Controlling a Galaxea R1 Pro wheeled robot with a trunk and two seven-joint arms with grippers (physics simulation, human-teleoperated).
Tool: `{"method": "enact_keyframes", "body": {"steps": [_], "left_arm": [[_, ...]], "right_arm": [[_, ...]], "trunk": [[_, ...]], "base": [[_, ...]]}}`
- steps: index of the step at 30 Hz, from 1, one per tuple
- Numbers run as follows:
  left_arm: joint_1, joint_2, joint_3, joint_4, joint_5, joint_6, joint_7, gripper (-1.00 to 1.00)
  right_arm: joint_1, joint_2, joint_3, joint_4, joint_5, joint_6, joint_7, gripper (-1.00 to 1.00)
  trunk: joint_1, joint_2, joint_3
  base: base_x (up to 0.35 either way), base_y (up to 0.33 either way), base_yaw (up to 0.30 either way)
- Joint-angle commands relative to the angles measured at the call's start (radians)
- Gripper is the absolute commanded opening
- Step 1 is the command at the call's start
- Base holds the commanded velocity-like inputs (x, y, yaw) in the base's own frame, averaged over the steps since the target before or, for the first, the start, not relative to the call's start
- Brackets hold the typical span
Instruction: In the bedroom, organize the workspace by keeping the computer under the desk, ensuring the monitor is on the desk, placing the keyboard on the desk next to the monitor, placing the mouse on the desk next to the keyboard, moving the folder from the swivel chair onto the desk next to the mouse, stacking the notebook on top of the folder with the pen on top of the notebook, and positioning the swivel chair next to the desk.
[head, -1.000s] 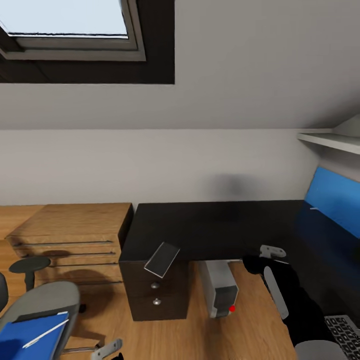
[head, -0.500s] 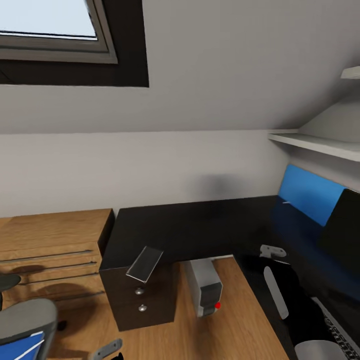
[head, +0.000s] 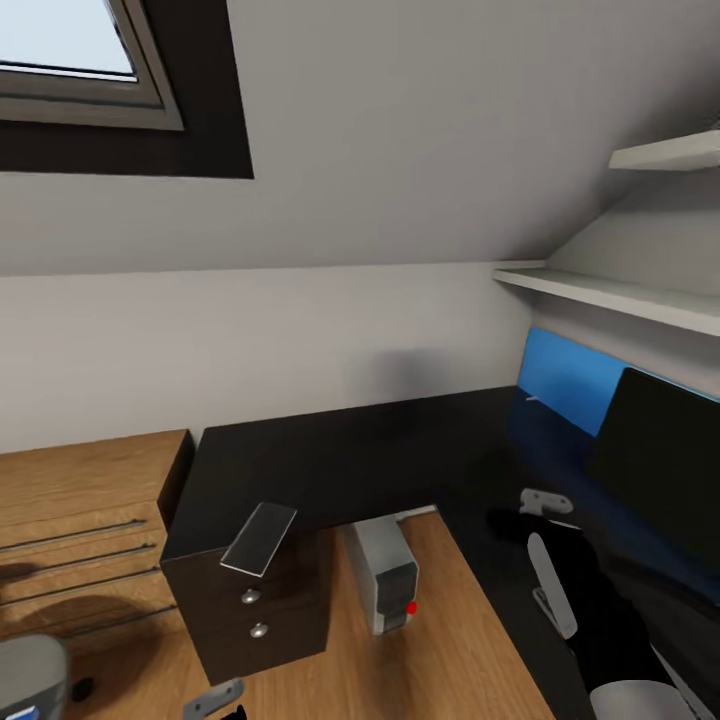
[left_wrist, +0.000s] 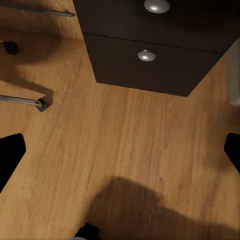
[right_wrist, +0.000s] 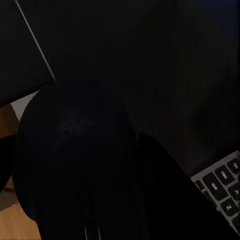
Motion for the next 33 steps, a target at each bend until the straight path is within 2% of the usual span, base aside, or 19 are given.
{"method": "enact_keyframes", "body": {"steps": [1, 3, 5, 9, 11, 14, 19, 21, 23, 25, 28, 33], "left_arm": [[-0.001, 0.001, -0.004, -0.002, 0.002, 0.005, 0.008, 1.0], [-0.001, 0.001, -0.003, -0.002, 0.002, 0.005, 0.008, 1.0], [-0.001, 0.001, -0.004, -0.002, 0.002, 0.005, 0.008, 1.0], [-0.001, 0.001, -0.004, -0.002, 0.002, 0.005, 0.008, 1.0], [-0.001, 0.001, -0.004, -0.002, 0.003, 0.005, 0.008, 1.0], [-0.001, 0.001, -0.004, -0.002, 0.003, 0.005, 0.008, 1.0], [-0.001, 0.001, -0.004, -0.002, 0.003, 0.005, 0.007, 1.0], [-0.001, 0.001, -0.004, -0.002, 0.003, 0.005, 0.007, 1.0], [-0.001, 0.001, -0.004, -0.002, 0.003, 0.005, 0.007, 1.0], [-0.001, 0.001, -0.004, -0.002, 0.003, 0.005, 0.007, 1.0], [-0.001, 0.001, -0.004, -0.002, 0.003, 0.005, 0.008, 1.0], [-0.001, 0.001, -0.004, -0.002, 0.003, 0.005, 0.007, 1.0]], "right_arm": [[-0.001, 0.0, 0.001, -0.001, -0.014, -0.002, -0.012, -1.0], [-0.001, 0.0, 0.001, -0.001, -0.014, -0.016, -0.012, -1.0], [-0.001, 0.002, 0.002, 0.011, -0.013, -0.061, -0.02, -1.0], [-0.003, 0.013, 0.004, 0.128, -0.017, -0.228, -0.091, -1.0], [-0.006, 0.029, 0.005, 0.216, -0.021, -0.353, -0.136, -1.0], [-0.009, 0.052, 0.005, 0.287, -0.023, -0.447, -0.183, -1.0], [-0.043, 0.123, 0.005, 0.395, -0.029, -0.562, -0.397, -1.0], [-0.047, 0.131, 0.005, 0.413, -0.033, -0.612, -0.419, -1.0], [-0.048, 0.134, 0.005, 0.427, -0.053, -0.659, -0.428, -1.0], [-0.049, 0.135, 0.004, 0.436, -0.109, -0.715, -0.436, -1.0], [-0.05, 0.134, 0.004, 0.441, -0.19, -0.755, -0.44, -1.0], [-0.05, 0.135, 0.002, 0.441, -0.222, -0.82, -0.444, -1.0]], "trunk": [[0.0, -0.002, -0.002], [0.0, -0.002, -0.001], [0.0, -0.002, -0.001], [0.0, -0.002, -0.001], [0.0, -0.002, -0.001], [0.0, -0.002, -0.001], [0.0, -0.002, -0.001], [0.0, -0.002, -0.001], [0.0, -0.002, -0.001], [0.0, -0.002, -0.001], [0.0, -0.002, -0.001], [0.0, -0.002, -0.001]], "base": [[0.0, 0.0, -0.034], [0.0, 0.0, -0.022], [0.0, 0.0, -0.008], [0.0, 0.0, -0.003], [0.0, 0.0, 0.0], [0.0, 0.0, 0.0], [0.0, 0.0, 0.0], [0.0, 0.0, 0.0], [0.0, 0.0, 0.0], [0.0, 0.0, 0.0], [0.0, 0.0, 0.0], [0.0, 0.0, 0.0]]}}
